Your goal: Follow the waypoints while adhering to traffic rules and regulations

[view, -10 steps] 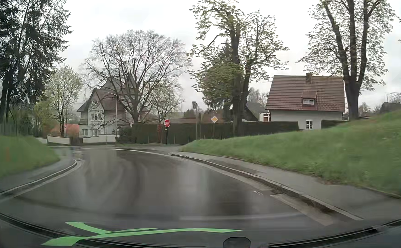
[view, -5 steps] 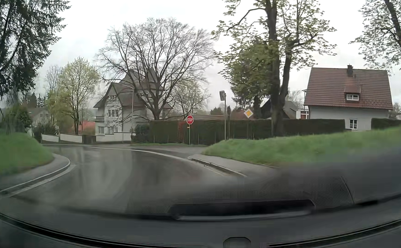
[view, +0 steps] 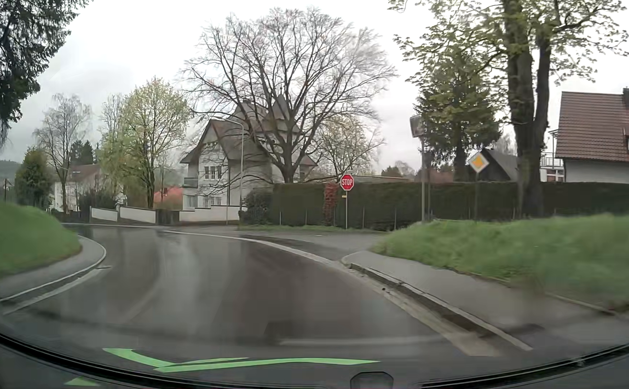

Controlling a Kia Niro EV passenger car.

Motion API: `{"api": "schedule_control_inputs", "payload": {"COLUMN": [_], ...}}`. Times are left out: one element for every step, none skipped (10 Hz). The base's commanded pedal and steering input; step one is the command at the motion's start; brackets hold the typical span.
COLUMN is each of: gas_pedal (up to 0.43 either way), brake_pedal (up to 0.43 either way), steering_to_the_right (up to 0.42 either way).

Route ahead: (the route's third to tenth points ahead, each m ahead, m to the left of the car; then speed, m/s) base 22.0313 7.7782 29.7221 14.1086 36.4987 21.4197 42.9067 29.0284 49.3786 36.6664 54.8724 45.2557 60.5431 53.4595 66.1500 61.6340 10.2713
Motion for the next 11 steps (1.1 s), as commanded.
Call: {"api": "schedule_control_inputs", "payload": {"gas_pedal": [0.000, 0.000, 0.000, 0.000, 0.000, 0.000, 0.000, 0.000, 0.000, 0.000, 0.008], "brake_pedal": [0.085, 0.079, 0.037, 0.000, 0.000, 0.000, 0.000, 0.000, 0.000, 0.000, 0.000], "steering_to_the_right": [-0.107, -0.106, -0.106, -0.106, -0.105, -0.105, -0.106, -0.108, -0.109, -0.111, -0.113]}}
